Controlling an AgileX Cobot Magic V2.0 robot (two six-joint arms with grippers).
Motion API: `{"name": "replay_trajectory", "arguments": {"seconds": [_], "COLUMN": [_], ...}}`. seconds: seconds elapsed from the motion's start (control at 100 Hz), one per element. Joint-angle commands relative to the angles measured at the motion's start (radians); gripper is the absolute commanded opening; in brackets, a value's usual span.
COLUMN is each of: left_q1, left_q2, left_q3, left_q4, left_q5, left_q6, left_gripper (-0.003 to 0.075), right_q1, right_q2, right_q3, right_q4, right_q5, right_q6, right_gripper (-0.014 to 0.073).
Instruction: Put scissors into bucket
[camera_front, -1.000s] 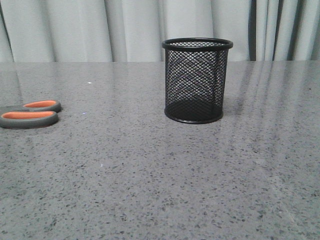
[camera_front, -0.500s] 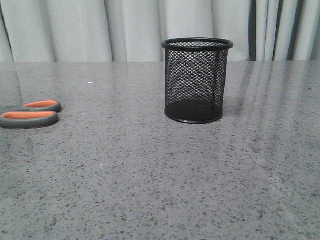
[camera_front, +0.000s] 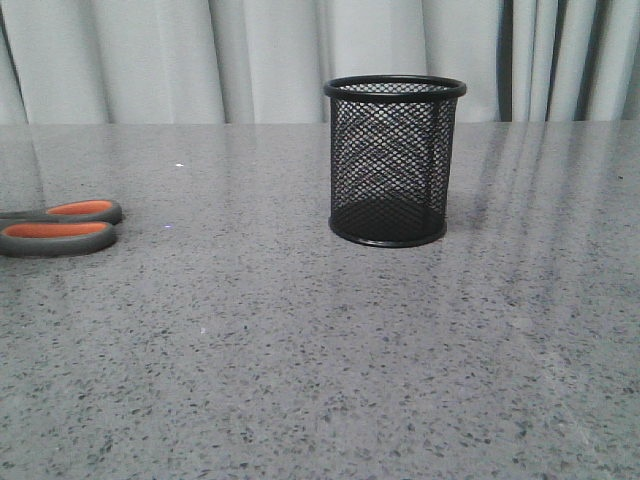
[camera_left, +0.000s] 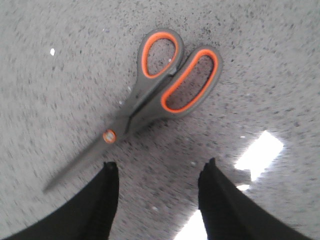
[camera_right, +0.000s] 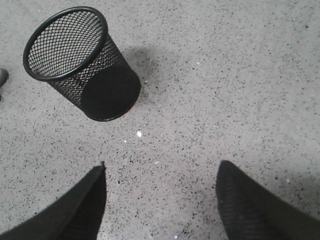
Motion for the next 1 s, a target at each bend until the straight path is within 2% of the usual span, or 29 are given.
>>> {"name": "replay_trajectory", "arguments": {"seconds": [0.0, 0.18, 0.27, 0.55, 0.99], "left_q1": [0.0, 0.0, 0.0, 0.0, -0.004], "left_q2": [0.049, 0.166, 0.219, 0.317, 0.389], "left_q3": [-0.072, -0.158, -0.196, -0.23, -0.23], "left_q4": [-0.016, -0.014, -0.004, 0.012, -0.019], "left_q5": [-0.039, -0.033, 0.006, 0.114, 0.112], "left_q6": [0.148, 0.333, 0.372, 0.436, 0.5], "left_gripper": [0.0335, 0.0335, 0.0336, 0.0336, 0.0336], "right_q1": [-0.006, -0.006, -0.006, -0.006, -0.006], "right_q2": [0.002, 0.002, 0.002, 0.002, 0.002], "right_q3": [-0.036, -0.036, -0.036, -0.036, -0.036], "right_q4": [0.014, 0.014, 0.014, 0.014, 0.014], "right_q5": [-0.051, -0.051, -0.051, -0.051, -0.051], "right_q6": [-0.014, -0.018, -0.018, -0.022, -0.038], "right_gripper": [0.0426, 0.0426, 0.0426, 0.0426, 0.0426]}}
